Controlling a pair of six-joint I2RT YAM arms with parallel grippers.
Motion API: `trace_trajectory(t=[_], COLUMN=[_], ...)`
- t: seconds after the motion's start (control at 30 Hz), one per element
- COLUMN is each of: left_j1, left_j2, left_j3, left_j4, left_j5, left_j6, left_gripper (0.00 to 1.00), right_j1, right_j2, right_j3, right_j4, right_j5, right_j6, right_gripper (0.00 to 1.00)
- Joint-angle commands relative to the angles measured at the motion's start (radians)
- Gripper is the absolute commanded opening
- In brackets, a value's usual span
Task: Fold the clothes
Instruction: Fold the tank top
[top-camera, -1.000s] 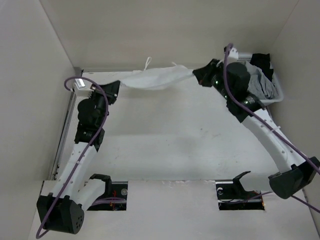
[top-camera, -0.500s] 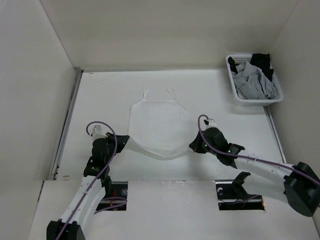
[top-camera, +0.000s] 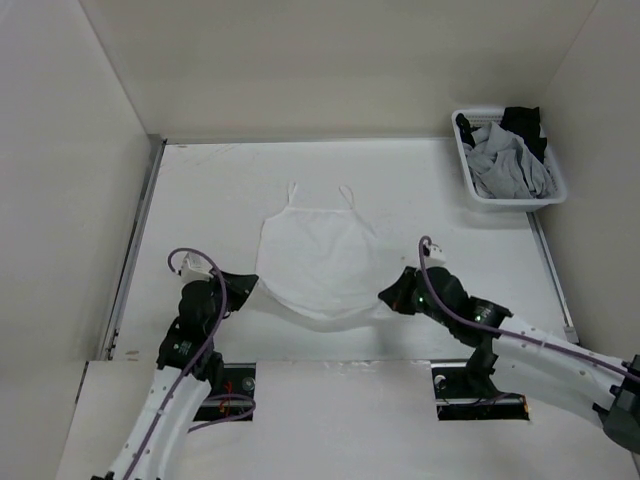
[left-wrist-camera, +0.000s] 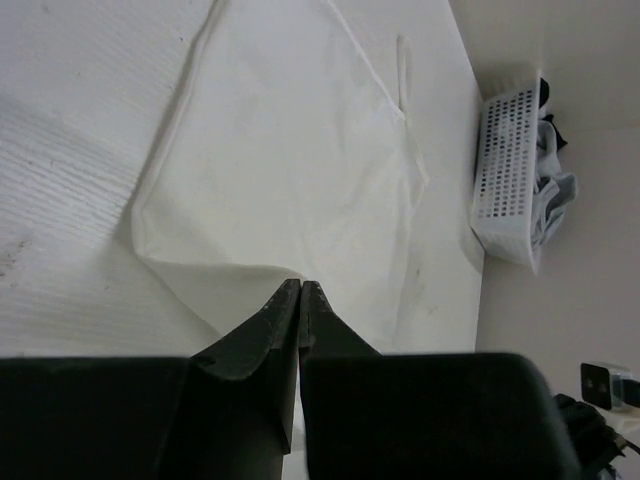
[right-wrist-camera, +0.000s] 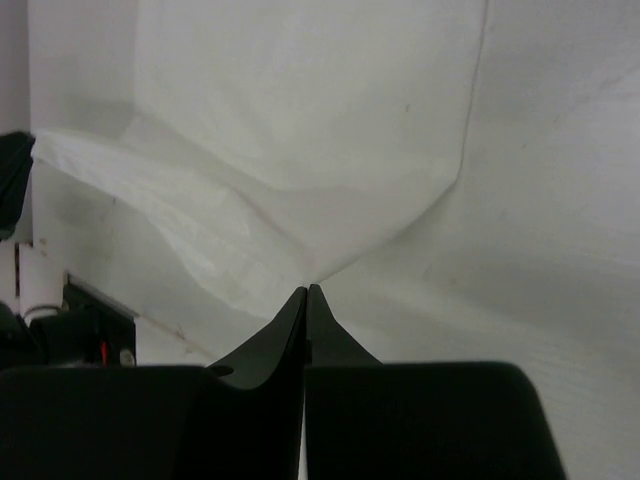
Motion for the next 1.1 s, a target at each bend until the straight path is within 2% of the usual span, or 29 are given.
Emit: trace_trajectory(t=[0.0, 0.13, 0.27, 0.43, 0.6, 0.7, 0.73, 0.83, 0.9, 1.0, 1.07], left_j1=[0.008, 0.034, 0.043, 0.057, 0.071, 0.078, 0.083, 0.1, 0.106, 0.106, 0.094], left_j2=[0.203, 0.533, 0.821, 1.108, 1.378, 1.518, 1.552, 1.61, 1.586, 1.467, 1.361], left_j3=[0.107, 0.2, 0.346, 0.547, 0.771, 0.861, 0.884, 0.915, 0.898, 0.767, 0.627], left_j4=[0.227, 0.518, 0.684, 0.792, 0.809, 0.806, 0.803, 0.809, 0.809, 0.801, 0.801], left_j5=[-0.071, -0.102, -0.124, -0.183, -0.175, -0.172, -0.175, -0.162, -0.155, -0.175, -0.219], left_j6=[0.02, -0.02, -0.032, -0.037, -0.026, -0.032, -0.033, -0.032, -0.017, 0.023, 0.019], left_gripper=[0.01, 0.01, 0.01, 0.0, 0.01, 0.06, 0.09, 0.26, 0.33, 0.35, 0.33], right_j1=[-0.11, -0.276, -0.389, -0.52, -0.606, -0.63, -0.637, -0.655, -0.66, -0.655, -0.644], right_j2=[0.098, 0.315, 0.504, 0.736, 0.925, 1.056, 1.102, 1.231, 1.255, 1.183, 1.085], right_j3=[0.165, 0.354, 0.534, 0.744, 0.936, 1.061, 1.107, 1.221, 1.232, 1.125, 0.983], right_j4=[0.042, 0.117, 0.153, 0.173, 0.164, 0.144, 0.134, 0.107, 0.084, 0.107, 0.166], right_j5=[-0.015, -0.093, -0.17, -0.262, -0.334, -0.365, -0.367, -0.359, -0.354, -0.304, -0.249], right_j6=[-0.112, -0.238, -0.294, -0.315, -0.309, -0.306, -0.303, -0.292, -0.284, -0.295, -0.294], right_gripper=[0.01, 0.01, 0.01, 0.01, 0.01, 0.06, 0.11, 0.25, 0.33, 0.36, 0.36])
